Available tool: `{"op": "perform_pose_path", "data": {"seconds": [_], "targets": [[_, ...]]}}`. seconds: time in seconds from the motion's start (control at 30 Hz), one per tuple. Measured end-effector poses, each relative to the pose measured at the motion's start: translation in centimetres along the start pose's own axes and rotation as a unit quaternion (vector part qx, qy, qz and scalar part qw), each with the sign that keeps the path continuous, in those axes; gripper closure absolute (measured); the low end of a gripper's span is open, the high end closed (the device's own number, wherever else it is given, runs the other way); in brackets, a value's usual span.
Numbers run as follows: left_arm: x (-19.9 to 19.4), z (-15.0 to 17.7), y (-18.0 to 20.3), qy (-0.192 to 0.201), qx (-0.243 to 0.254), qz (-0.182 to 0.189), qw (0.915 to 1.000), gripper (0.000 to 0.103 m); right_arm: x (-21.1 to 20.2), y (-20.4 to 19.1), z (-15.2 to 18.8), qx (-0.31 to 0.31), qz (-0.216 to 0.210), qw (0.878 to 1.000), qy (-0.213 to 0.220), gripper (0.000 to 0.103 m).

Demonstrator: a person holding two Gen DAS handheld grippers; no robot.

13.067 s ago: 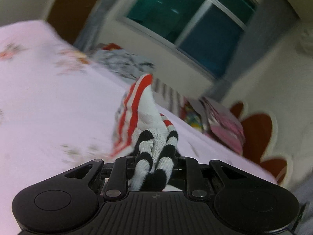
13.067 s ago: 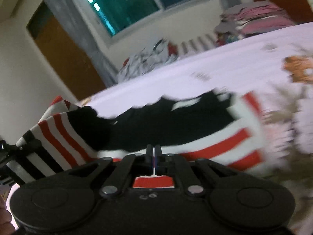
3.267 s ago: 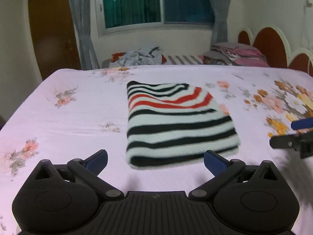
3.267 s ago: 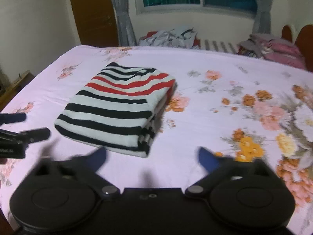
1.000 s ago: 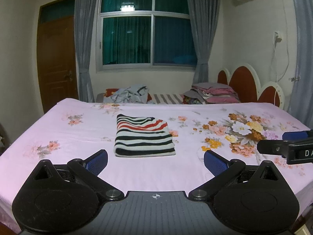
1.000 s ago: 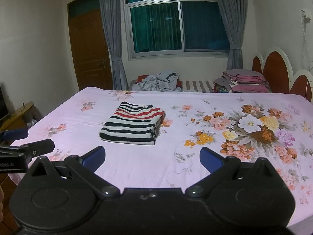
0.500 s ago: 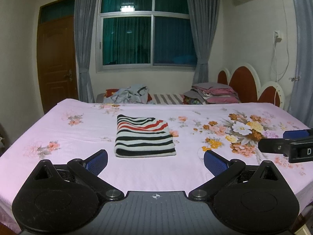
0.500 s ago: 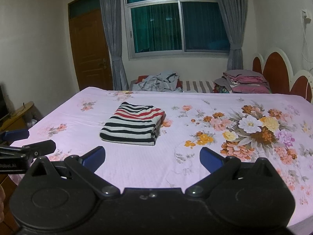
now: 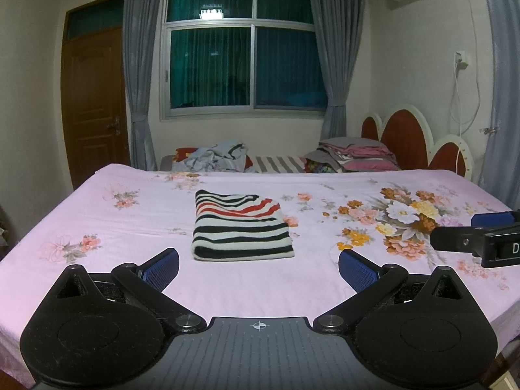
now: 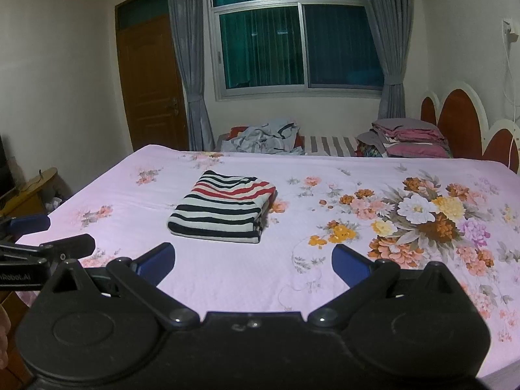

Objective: Fold small clothes

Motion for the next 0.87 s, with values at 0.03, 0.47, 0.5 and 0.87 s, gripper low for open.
{"op": "perform_pose_path", "data": {"seconds": [0.03,0.47,0.5,0.87], "targets": [[0.0,0.0,0.0,0.0,0.001,0.001,1.0,0.0,0.0,0.0,0.0,0.0,0.0,1.0,0.0,0.0],[0.1,0.1,-0.7,0.004,-0.001,0.002,1.0,0.0,0.1,0.0,0.0,-0.001,0.001,1.0,0.0,0.0],[0.1,0.1,-0.7,0.004,-0.001,0.002,1.0,0.0,0.1,-0.1,0.0,-0.001,0.001,1.0,0.0,0.0],[0.1,-0.2,-1.5,0.02,-0.001,0.012,0.9997,0.0,0.1,0.0,-0.2,-0.004,-0.001,1.0,-0.001,0.0]]}}
Point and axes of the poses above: each gripper's, at about its wrist camera, not at the fingertips, and x roughly the way its jaws point, y to its right, z to its underside, the point moved 3 cm from there along x, roughly the way its jaws point, and after that the axes turned 14 degrees about x, right-handed, at the moved point
